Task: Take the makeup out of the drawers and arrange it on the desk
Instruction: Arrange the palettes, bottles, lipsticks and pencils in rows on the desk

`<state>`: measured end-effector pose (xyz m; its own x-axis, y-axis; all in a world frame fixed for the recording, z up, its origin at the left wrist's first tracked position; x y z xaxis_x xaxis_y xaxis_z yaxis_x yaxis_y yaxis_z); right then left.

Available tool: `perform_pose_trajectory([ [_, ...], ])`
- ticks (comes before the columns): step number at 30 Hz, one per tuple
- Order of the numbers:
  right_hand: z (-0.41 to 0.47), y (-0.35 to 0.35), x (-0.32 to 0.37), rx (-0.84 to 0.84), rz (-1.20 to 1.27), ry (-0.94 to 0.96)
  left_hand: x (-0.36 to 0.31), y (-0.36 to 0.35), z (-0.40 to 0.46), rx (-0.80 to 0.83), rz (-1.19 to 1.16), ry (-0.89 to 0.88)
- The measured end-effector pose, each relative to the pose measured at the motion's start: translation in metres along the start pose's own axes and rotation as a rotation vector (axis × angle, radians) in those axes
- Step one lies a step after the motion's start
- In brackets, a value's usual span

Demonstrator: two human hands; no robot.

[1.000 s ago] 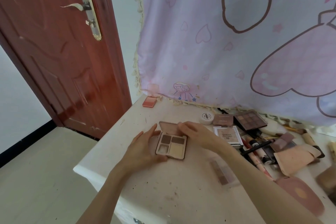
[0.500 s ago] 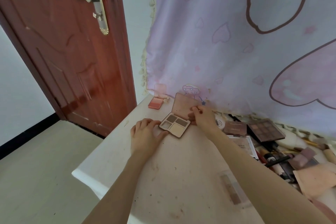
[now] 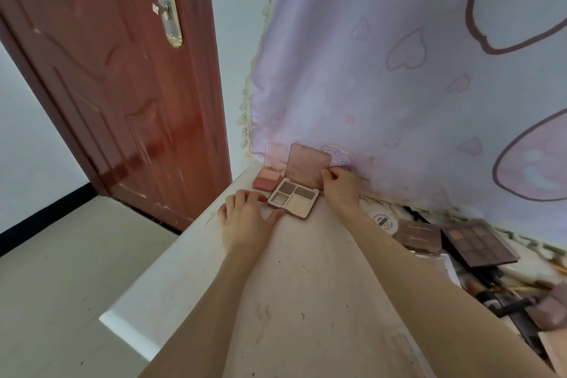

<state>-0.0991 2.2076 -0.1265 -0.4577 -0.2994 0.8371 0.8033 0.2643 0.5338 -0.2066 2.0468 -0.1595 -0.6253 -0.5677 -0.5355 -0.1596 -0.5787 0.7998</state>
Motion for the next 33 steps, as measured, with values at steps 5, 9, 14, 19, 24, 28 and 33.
perform_pose_trajectory([
  [5, 0.003, -0.003, -0.003, -0.062, -0.026, 0.008, 0.000, -0.001, 0.004, -0.001, 0.014, 0.014],
  [9, 0.003, -0.004, -0.001, -0.129, -0.048, 0.012, 0.001, -0.002, 0.004, -0.002, 0.023, 0.016],
  [14, 0.002, -0.005, -0.001, -0.094, -0.058, 0.004, 0.001, -0.001, 0.004, 0.007, 0.034, 0.019],
  [19, -0.020, 0.015, 0.002, -0.027, -0.077, 0.082, -0.001, 0.004, -0.002, 0.020, 0.073, 0.008],
  [24, -0.044, 0.062, -0.015, 0.047, -0.482, 0.216, -0.010, 0.007, -0.027, 0.057, 0.174, -0.096],
  [28, -0.054, 0.100, -0.039, 0.140, -0.920, 0.193, -0.012, 0.002, -0.050, 0.192, 0.269, -0.108],
  [33, -0.060, 0.128, -0.051, 0.371, -0.963, 0.065, -0.015, 0.003, -0.075, 0.250, 0.318, -0.145],
])
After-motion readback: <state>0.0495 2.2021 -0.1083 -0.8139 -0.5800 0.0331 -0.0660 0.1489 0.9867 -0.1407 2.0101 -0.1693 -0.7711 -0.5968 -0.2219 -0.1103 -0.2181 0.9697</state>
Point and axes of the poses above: each hand's wrist, its own z-axis towards the middle knuckle, its own y-axis out of the back of the hand, x = y × z, the point moved 5 cm from there along z, towards the middle knuckle, and after that the axes turned 2 degrees about -z, right-handed, at the moved point
